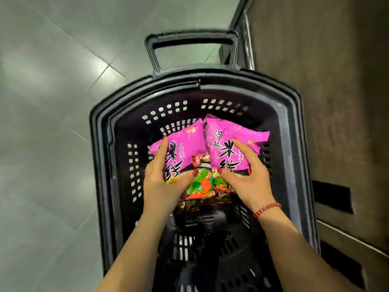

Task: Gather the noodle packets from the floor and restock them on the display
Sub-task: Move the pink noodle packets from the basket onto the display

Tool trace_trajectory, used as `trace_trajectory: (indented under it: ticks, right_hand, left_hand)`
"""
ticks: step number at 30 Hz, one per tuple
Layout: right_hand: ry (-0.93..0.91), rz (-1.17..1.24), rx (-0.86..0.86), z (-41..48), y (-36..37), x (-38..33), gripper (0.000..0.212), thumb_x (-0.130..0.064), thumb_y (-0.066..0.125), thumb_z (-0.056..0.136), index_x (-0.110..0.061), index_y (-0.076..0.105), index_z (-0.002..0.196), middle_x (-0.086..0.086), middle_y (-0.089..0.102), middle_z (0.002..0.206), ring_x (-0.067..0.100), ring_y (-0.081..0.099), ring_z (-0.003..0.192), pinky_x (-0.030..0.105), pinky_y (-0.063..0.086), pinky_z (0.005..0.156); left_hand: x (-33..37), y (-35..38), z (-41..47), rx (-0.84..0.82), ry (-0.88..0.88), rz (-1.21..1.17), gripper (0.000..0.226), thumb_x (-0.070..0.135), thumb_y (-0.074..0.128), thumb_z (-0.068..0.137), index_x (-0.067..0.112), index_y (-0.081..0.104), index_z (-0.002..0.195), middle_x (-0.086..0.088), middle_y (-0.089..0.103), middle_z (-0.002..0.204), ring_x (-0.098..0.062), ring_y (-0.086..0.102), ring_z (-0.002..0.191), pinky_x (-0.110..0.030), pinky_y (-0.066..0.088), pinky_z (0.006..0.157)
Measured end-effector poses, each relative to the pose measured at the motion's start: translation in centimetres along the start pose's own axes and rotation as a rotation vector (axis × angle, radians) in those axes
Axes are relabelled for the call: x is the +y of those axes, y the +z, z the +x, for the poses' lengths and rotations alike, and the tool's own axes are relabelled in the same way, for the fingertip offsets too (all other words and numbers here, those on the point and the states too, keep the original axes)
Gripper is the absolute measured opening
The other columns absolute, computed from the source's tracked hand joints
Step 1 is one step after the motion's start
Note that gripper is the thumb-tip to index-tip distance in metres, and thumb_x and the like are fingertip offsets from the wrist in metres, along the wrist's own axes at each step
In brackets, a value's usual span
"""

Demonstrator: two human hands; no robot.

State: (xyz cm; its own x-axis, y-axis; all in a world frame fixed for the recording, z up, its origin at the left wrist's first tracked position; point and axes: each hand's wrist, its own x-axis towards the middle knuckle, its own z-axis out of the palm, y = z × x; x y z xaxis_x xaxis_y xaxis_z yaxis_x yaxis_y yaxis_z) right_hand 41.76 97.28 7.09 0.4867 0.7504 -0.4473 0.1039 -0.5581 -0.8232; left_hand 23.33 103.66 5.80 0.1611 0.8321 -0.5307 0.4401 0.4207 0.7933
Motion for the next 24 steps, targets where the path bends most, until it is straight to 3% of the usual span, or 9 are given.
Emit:
trace_trajectory:
  ticks: [5,8,11,14,17,21,24]
  right_hand:
    - [-0.042,0.028,0.081,-6.4,-2.9,-8.3,0.074,-0.003,0.080,0.074,-0.048,0.051,0.125,-0.024,0.052,0.133,-0.015,0.039,0.125,0.017,0.043,0.098]
    - [-0.090,0.111,0.112,-11.0,-4.8,-14.7,0.072,0.005,0.077,0.074,-0.039,0.052,0.125,-0.023,0.053,0.131,-0.018,0.041,0.121,0.009,0.047,0.087]
    - [-0.114,0.196,0.162,-16.4,-6.5,-20.4,0.073,0.010,0.075,0.073,-0.040,0.054,0.122,-0.029,0.055,0.126,-0.011,0.050,0.119,0.013,0.052,0.079]
    - [-0.156,0.244,0.234,-21.9,-7.7,-25.3,0.076,0.010,0.076,0.072,-0.044,0.057,0.122,-0.015,0.055,0.132,-0.003,0.055,0.116,0.017,0.054,0.076]
    - [-0.208,0.260,0.309,-26.6,-8.8,-29.3,0.076,0.010,0.076,0.071,-0.045,0.057,0.120,-0.012,0.055,0.129,-0.008,0.055,0.111,0.014,0.053,0.073]
    - [-0.227,0.317,0.377,-31.5,-11.0,-32.6,0.071,-0.008,0.078,0.067,-0.045,0.059,0.124,0.003,0.061,0.125,0.007,0.052,0.085,0.017,0.051,0.061]
    - [-0.233,0.325,0.434,-34.3,-13.3,-34.2,0.068,0.000,0.079,0.071,-0.038,0.059,0.125,0.009,0.063,0.117,0.000,0.055,0.069,0.014,0.048,0.059]
  left_hand:
    - [7.4,-5.3,-4.8,-0.160,0.173,-0.018,0.094,0.045,0.084,0.066,0.064,0.028,0.139,0.030,0.041,0.141,-0.001,0.038,0.136,-0.045,0.036,0.113]
    - [12.8,-9.3,-8.6,-0.238,0.267,-0.014,0.088,0.049,0.078,0.067,0.058,0.032,0.141,0.026,0.041,0.145,-0.001,0.039,0.136,-0.041,0.035,0.113]
    - [17.8,-13.2,-12.7,-0.281,0.318,-0.034,0.078,0.046,0.079,0.065,0.051,0.046,0.135,0.018,0.049,0.143,-0.006,0.045,0.134,-0.046,0.037,0.112]
    - [22.4,-16.3,-16.7,-0.318,0.353,-0.075,0.074,0.055,0.084,0.060,0.052,0.055,0.127,0.008,0.057,0.137,-0.018,0.054,0.127,-0.054,0.041,0.107]
    - [26.5,-18.3,-20.4,-0.372,0.387,-0.086,0.076,0.058,0.085,0.057,0.049,0.057,0.126,0.004,0.060,0.134,-0.021,0.057,0.123,-0.054,0.043,0.104]
    - [31.2,-19.8,-24.3,-0.417,0.459,-0.104,0.080,0.064,0.087,0.048,0.052,0.059,0.122,0.007,0.062,0.130,-0.019,0.061,0.118,-0.052,0.048,0.099]
    - [34.0,-19.4,-26.4,-0.463,0.524,-0.062,0.080,0.062,0.086,0.050,0.053,0.058,0.124,0.011,0.059,0.132,-0.018,0.058,0.122,-0.052,0.047,0.100]
